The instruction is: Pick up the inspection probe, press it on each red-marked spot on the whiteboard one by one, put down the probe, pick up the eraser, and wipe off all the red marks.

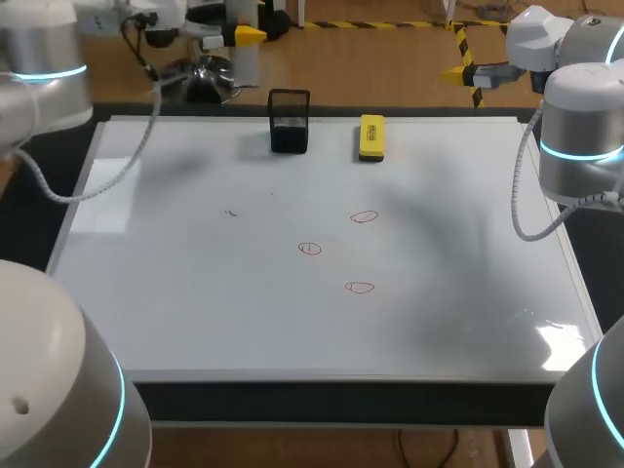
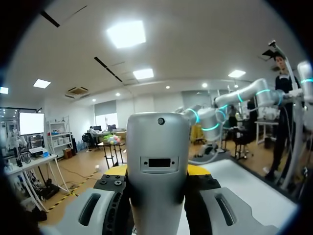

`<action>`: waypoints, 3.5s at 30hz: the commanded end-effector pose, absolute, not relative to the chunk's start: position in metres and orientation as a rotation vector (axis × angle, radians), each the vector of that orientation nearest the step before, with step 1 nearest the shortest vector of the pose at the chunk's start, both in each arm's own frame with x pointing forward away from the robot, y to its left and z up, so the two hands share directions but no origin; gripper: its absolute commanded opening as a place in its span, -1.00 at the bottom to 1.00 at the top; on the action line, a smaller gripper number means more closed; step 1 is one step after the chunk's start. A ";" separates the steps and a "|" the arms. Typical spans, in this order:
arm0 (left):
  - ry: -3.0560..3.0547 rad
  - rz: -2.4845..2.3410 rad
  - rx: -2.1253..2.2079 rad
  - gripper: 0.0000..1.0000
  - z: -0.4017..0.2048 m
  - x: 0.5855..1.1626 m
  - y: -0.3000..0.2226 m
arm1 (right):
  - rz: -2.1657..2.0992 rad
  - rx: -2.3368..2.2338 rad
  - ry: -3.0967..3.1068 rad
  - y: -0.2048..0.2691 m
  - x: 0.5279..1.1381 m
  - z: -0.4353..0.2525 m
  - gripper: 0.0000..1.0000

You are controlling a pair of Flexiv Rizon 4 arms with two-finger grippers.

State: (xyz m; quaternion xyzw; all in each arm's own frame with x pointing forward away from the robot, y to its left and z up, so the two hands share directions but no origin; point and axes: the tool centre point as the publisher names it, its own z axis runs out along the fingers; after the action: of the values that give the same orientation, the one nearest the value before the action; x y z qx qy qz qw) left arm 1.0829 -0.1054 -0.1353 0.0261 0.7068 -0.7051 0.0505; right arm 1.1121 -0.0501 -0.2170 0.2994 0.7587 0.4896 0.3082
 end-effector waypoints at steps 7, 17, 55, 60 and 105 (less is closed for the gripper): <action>2.063 -2.097 -0.150 -1.00 -0.141 1.048 -0.075 | 1.294 0.791 2.008 -0.050 1.113 -0.217 1.00; 2.073 -2.094 -0.201 -1.00 -0.163 1.028 -0.062 | 1.294 0.791 2.008 -0.050 1.113 -0.217 1.00; 2.049 -2.165 -0.289 -1.00 -0.240 1.012 -0.043 | 1.294 0.791 2.008 -0.050 1.113 -0.217 1.00; 2.048 -2.170 -0.296 -1.00 -0.241 1.011 -0.042 | 1.294 0.791 2.008 -0.050 1.113 -0.217 0.69; 2.048 -2.170 -0.296 -1.00 -0.241 1.011 -0.042 | 1.284 0.215 2.409 0.003 1.124 -0.211 1.00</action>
State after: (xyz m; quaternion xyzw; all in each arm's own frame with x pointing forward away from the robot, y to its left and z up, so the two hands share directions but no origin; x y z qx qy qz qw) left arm 1.0113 -0.0420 -0.2406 -0.0987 0.6820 -0.7212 0.0704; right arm 1.1129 -0.0015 -0.2150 0.1409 0.8152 0.4918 0.2715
